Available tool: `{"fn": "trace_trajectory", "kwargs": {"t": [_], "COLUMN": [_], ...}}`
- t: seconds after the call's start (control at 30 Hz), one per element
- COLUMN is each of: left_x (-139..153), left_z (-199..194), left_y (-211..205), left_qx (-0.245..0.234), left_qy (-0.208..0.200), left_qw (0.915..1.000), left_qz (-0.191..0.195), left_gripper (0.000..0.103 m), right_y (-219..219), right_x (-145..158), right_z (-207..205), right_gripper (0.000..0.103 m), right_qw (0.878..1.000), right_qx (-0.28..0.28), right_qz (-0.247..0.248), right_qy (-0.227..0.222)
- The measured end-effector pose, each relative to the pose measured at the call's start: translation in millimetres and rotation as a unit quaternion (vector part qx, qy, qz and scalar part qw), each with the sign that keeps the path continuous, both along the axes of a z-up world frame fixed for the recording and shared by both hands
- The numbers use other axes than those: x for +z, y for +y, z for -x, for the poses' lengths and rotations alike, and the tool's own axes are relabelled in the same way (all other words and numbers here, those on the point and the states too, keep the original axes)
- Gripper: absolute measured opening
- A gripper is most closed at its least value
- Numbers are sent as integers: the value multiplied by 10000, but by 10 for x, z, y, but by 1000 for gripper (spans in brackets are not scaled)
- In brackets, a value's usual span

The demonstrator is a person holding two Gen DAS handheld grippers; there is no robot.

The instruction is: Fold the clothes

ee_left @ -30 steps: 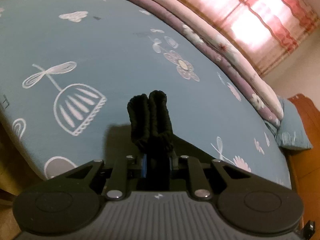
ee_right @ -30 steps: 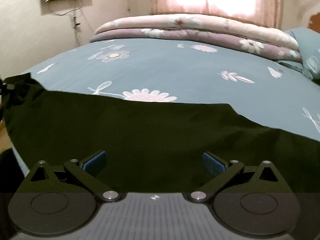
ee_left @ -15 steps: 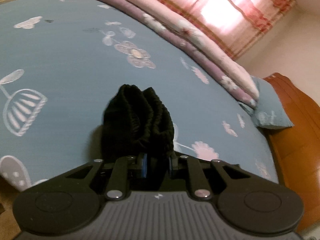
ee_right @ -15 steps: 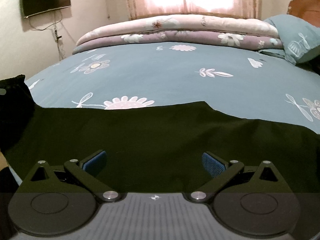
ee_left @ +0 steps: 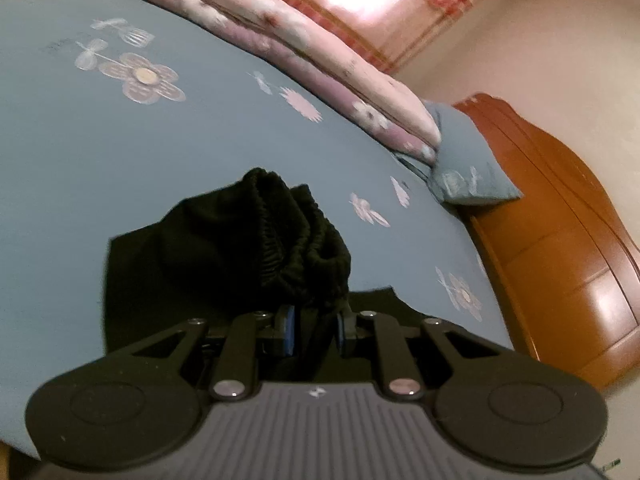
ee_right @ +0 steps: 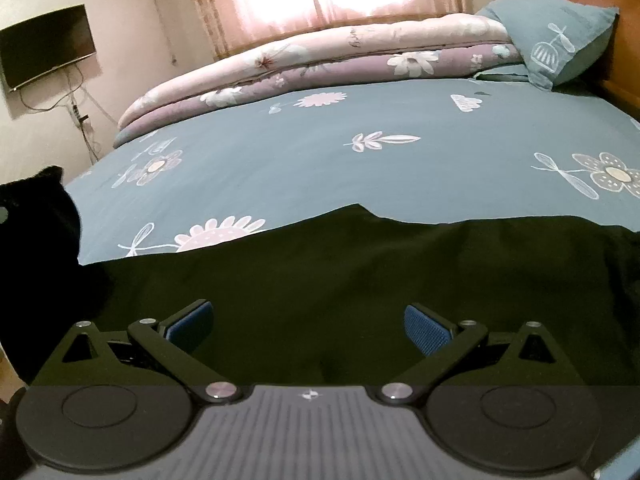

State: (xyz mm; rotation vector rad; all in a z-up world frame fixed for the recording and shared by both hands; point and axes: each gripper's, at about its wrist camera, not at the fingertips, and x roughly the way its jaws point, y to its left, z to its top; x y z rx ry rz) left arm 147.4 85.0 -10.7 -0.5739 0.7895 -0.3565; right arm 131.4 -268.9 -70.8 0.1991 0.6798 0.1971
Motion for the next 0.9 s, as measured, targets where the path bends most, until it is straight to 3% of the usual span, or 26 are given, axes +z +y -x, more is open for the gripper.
{"fn": "trace_trajectory", "kwargs": {"t": [0.3,0.57,0.67,0.9], "left_x": [-100,-300,-413,-530], "left_z": [-240,-301,-295,-230], "left_y": [-608,-1080,-1195,-1395], "left_qx": [-699,-1264,-1366,-1450], "left_qy": [66,206,325,238], "left_qw": [9973,9916,9901,9865], "left_qz": [206,165,21,-719], "left_gripper": [16,16,16,16], "right_y": [-127,-218,-250,-251], "right_x": [-36,-82,-87,-103], "right_z": [-39,-92,-97,-111], "right_gripper": [103,103,103,103], "right_qw": [9995,9985,9982,9981], "right_qx": [-265,-469,-513,-514], "right_qz": [-76,-133,-179,-146], "right_qy": [129,258,273,322]}}
